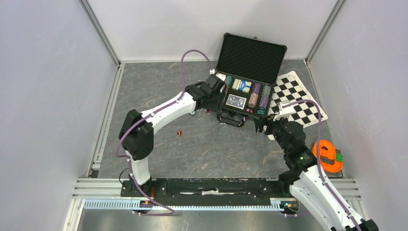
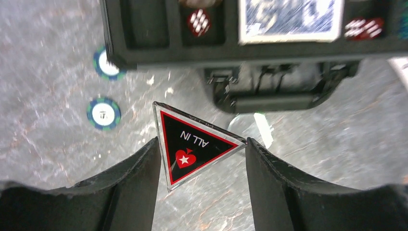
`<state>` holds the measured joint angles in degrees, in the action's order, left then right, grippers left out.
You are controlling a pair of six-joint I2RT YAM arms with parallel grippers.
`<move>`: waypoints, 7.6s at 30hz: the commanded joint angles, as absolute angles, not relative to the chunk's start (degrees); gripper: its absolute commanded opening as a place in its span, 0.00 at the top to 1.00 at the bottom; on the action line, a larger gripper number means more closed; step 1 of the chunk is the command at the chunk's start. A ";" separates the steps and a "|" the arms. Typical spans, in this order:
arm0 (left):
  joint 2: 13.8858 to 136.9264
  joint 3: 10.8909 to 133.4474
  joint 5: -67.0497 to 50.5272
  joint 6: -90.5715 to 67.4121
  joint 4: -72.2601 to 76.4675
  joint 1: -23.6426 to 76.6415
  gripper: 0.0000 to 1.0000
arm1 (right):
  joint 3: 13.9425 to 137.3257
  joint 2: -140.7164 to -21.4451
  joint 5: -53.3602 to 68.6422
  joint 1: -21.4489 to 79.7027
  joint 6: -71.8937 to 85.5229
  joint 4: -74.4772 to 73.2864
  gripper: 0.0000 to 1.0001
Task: Pack up texas hold em set
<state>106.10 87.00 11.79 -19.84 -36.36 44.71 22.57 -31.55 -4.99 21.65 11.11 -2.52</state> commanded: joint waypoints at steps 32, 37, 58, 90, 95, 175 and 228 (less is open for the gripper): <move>105.59 100.31 13.24 -15.18 -27.77 40.32 0.00 | 24.68 -47.23 0.88 28.29 16.90 -3.14 0.20; 89.68 77.99 21.88 -20.97 -20.71 38.13 0.00 | 31.11 -59.75 -7.55 39.05 20.40 -5.46 0.09; 38.32 29.72 21.67 -29.87 -13.00 35.51 0.00 | 62.25 -99.07 -31.28 52.66 46.64 -24.77 0.04; 37.67 19.69 19.86 -25.77 -3.72 35.51 0.00 | 64.91 -106.44 -28.11 48.00 49.07 -22.19 0.23; 37.68 19.69 20.04 -25.75 -3.76 35.51 0.00 | 65.28 -106.16 -28.21 47.99 48.54 -23.62 0.43; 53.32 22.05 20.33 -23.77 1.37 35.46 0.00 | 24.61 -52.55 10.82 23.02 9.18 12.01 0.12; 109.55 72.49 -1.35 2.75 -9.53 26.98 0.15 | 17.09 -45.16 13.24 23.03 10.41 12.55 0.11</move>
<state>107.72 70.06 5.04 -10.07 -13.32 26.81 15.03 -44.53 12.08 22.90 10.20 10.33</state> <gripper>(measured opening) 0.864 0.888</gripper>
